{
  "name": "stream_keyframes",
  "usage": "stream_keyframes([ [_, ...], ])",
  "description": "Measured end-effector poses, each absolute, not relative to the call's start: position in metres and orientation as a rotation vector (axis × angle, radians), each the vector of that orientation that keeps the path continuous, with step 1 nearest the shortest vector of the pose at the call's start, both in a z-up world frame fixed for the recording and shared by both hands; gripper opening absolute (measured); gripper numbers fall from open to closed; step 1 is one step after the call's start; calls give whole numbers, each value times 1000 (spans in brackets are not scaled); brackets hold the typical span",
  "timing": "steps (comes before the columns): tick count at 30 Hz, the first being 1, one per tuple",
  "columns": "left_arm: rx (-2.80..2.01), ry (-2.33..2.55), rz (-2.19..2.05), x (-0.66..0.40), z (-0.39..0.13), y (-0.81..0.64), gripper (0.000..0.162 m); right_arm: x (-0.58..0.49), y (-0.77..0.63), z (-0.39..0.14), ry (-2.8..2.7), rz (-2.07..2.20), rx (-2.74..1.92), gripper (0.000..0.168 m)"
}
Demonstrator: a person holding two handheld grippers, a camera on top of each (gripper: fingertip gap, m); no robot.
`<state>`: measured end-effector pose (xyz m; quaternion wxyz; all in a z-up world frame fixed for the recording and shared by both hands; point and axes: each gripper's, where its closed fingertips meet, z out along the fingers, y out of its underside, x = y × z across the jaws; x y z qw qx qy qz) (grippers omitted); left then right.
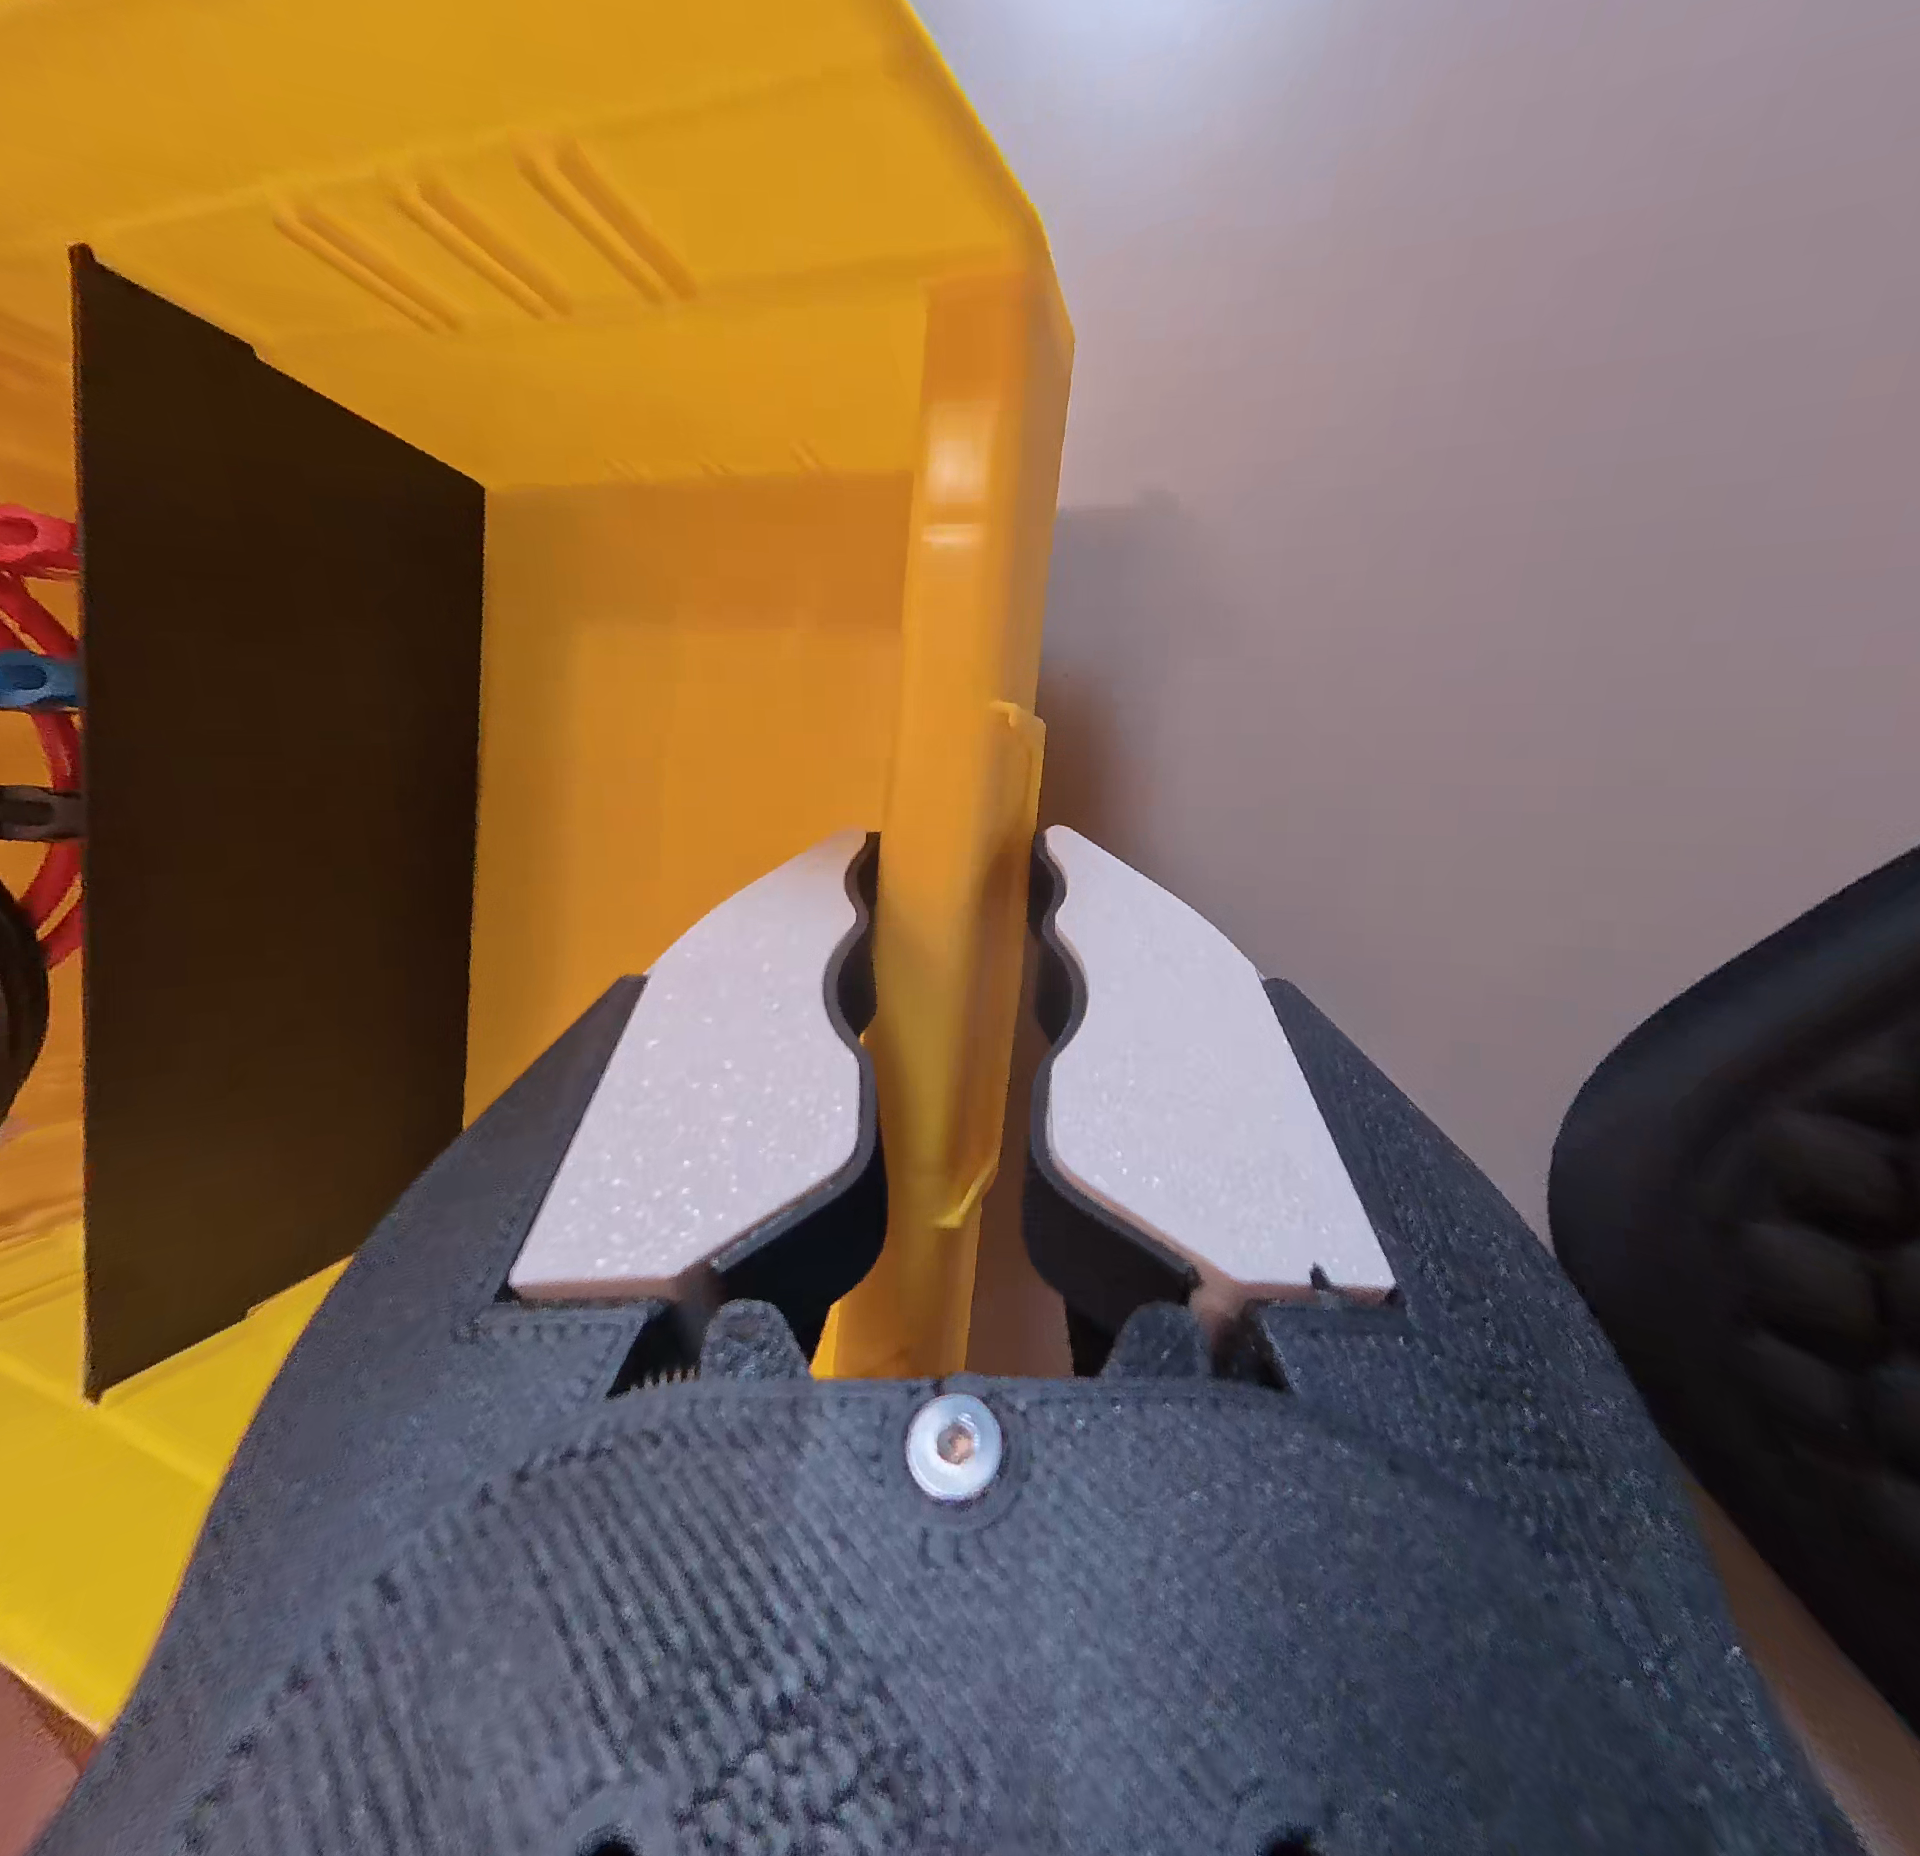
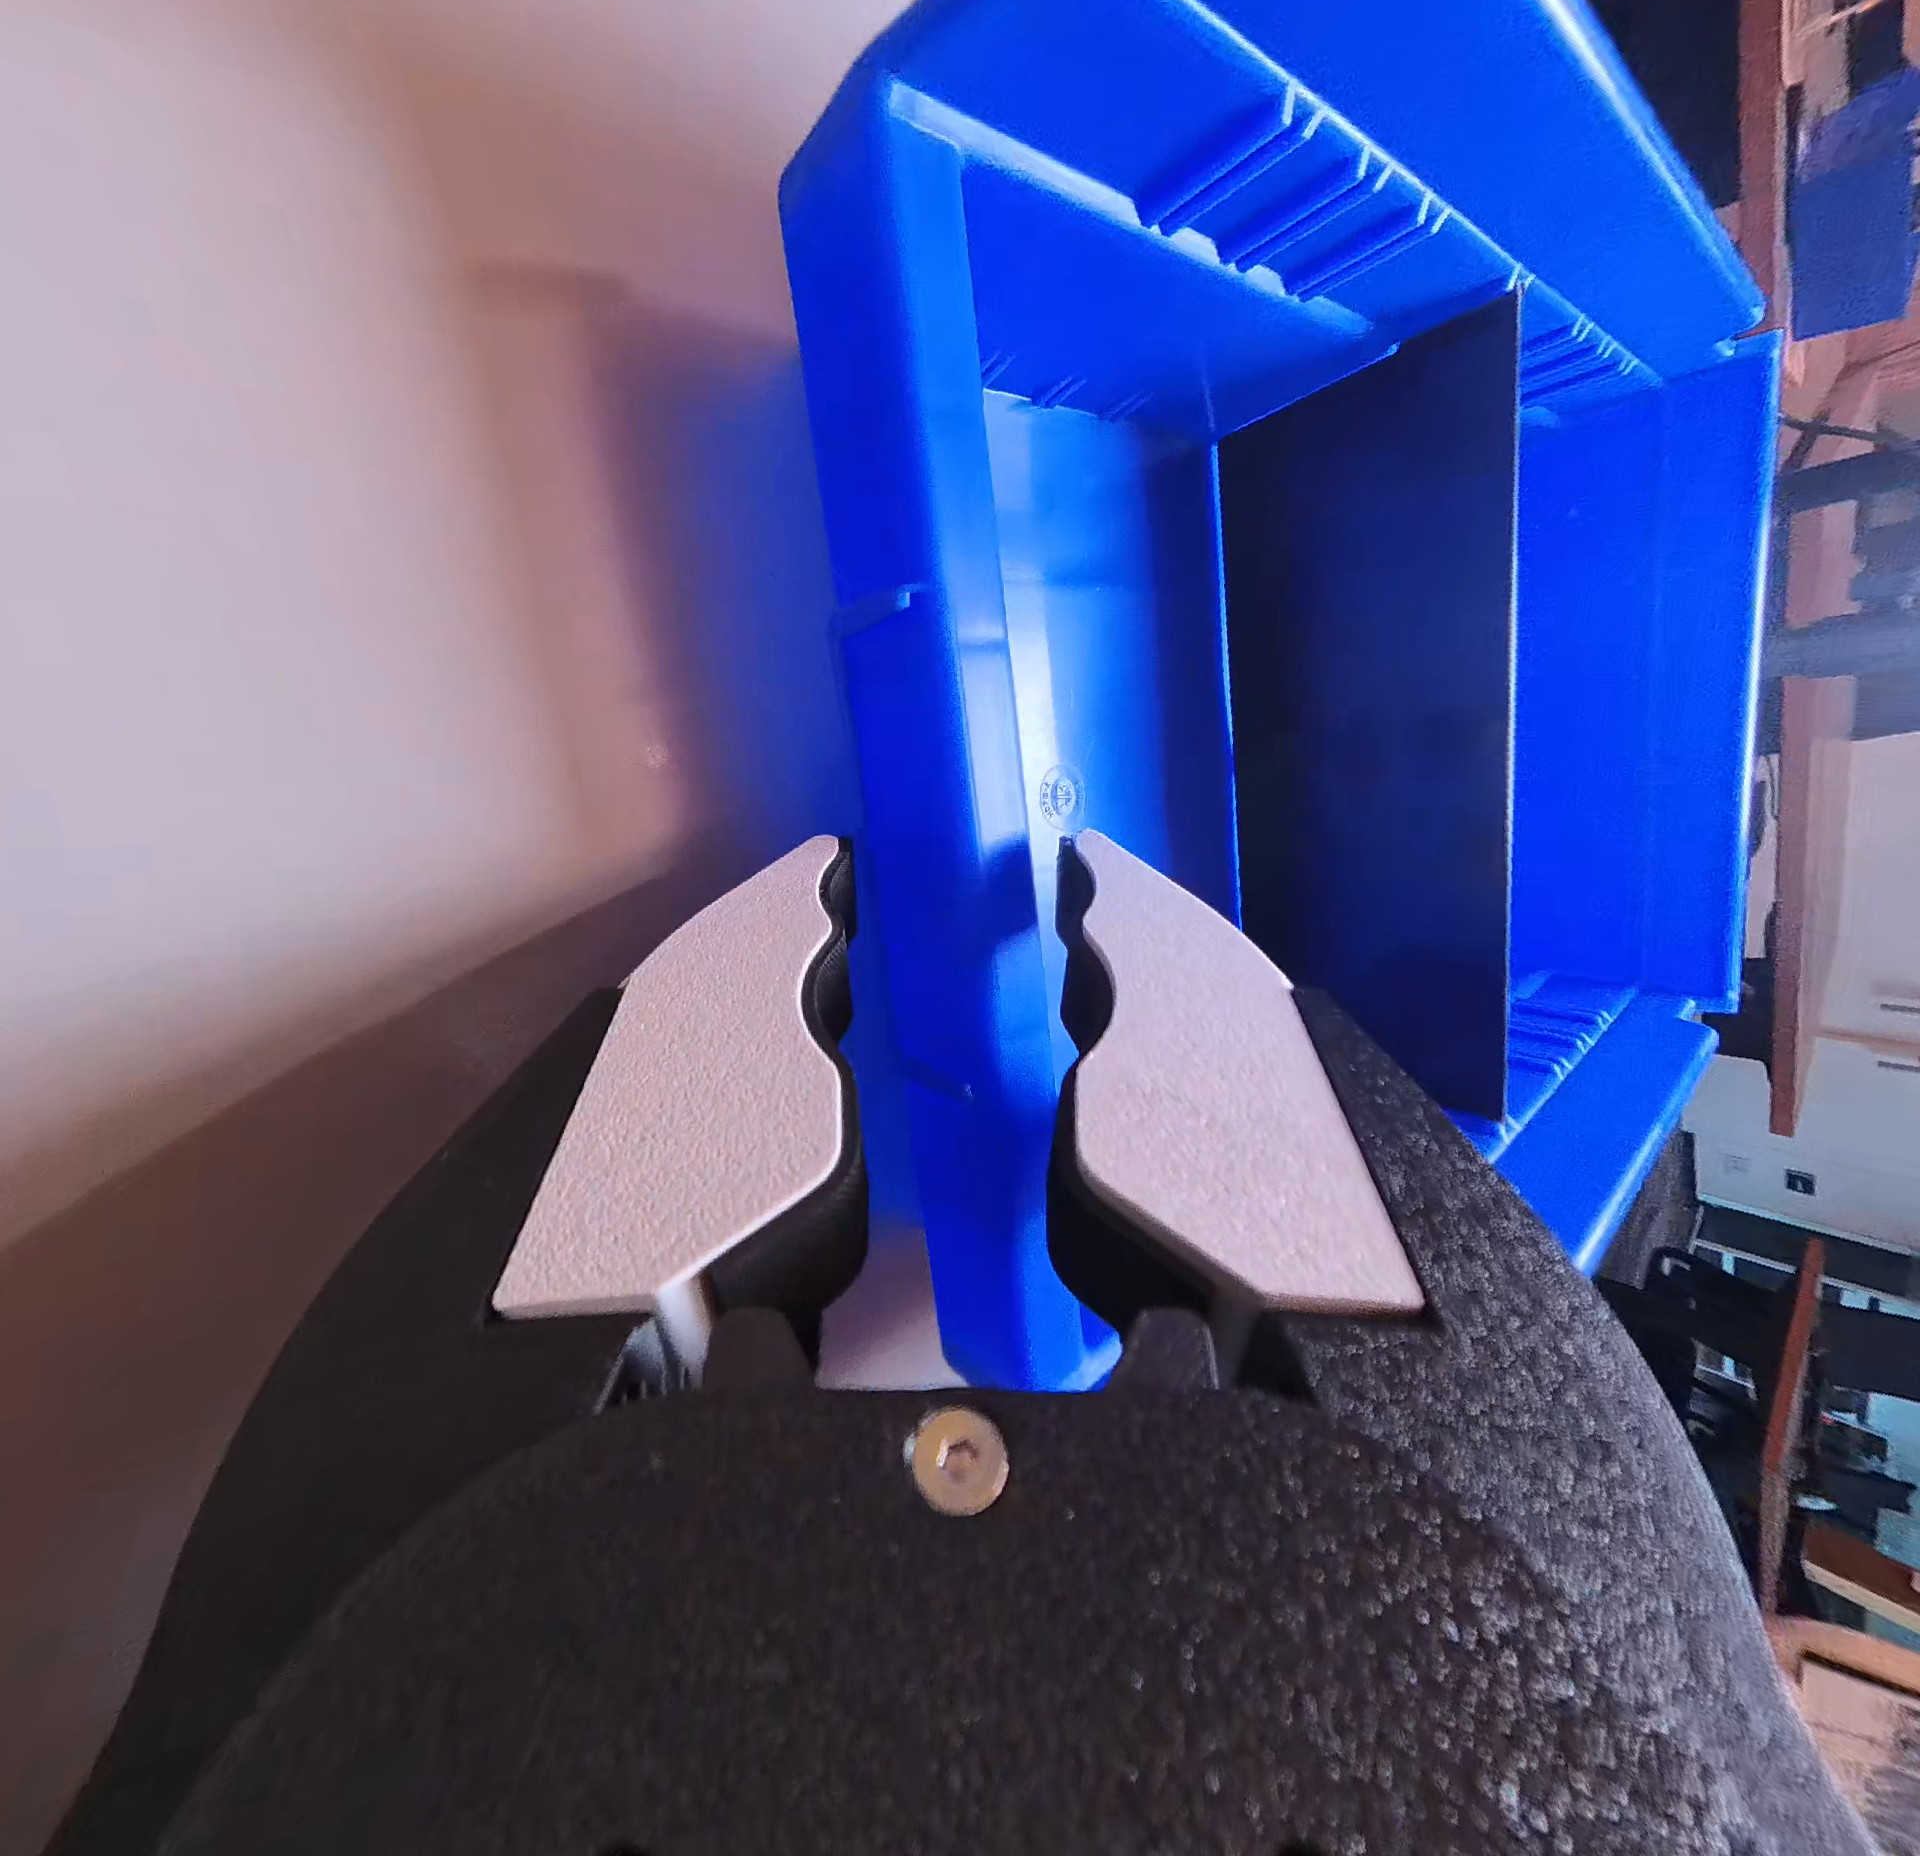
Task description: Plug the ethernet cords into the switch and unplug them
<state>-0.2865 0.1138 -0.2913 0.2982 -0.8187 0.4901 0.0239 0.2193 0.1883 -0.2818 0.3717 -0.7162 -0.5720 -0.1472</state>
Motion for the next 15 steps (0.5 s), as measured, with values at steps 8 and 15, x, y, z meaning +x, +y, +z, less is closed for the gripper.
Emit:
stream_keyframes([
  [8, -2203, 1352, 203, -298, -295, 119, 28, 214, 194, -288, -1536, -424, -1848, 32],
  [15, -2199, 1364, 143, -297, -296, 118, 27, 205, 200, -288, -1575, -372, -1824, 32],
])
